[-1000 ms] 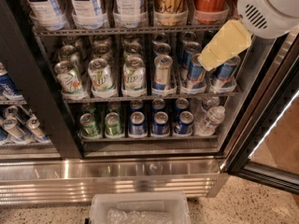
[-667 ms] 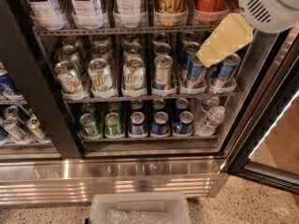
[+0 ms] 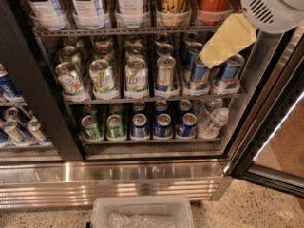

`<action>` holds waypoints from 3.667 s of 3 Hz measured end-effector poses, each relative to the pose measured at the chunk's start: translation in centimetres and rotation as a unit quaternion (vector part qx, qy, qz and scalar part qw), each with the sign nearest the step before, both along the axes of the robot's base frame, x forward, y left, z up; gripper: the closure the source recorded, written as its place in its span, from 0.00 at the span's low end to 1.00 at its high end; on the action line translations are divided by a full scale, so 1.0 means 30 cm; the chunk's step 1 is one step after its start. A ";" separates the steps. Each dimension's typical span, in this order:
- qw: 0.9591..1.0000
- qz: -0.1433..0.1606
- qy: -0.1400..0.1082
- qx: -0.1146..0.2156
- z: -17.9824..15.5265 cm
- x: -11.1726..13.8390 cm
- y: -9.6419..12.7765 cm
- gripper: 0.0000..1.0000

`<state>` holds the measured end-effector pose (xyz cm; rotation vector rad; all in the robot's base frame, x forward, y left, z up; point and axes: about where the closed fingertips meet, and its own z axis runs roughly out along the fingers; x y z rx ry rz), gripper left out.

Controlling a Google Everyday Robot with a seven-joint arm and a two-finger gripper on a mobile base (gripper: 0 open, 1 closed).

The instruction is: Pick coke can from top shelf of fridge

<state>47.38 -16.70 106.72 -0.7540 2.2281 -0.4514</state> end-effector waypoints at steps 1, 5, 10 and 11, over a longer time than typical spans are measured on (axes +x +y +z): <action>0.999 -0.041 -0.010 0.018 0.001 0.013 -0.005 0.00; 0.999 -0.041 -0.010 0.019 0.001 0.013 -0.005 0.00; 0.997 -0.060 -0.048 0.020 0.051 0.054 -0.011 0.00; 0.997 -0.060 -0.048 0.020 0.051 0.054 -0.011 0.00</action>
Offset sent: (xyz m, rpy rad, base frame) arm 0.0025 -0.0005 -0.0008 0.0162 -0.0091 -0.0432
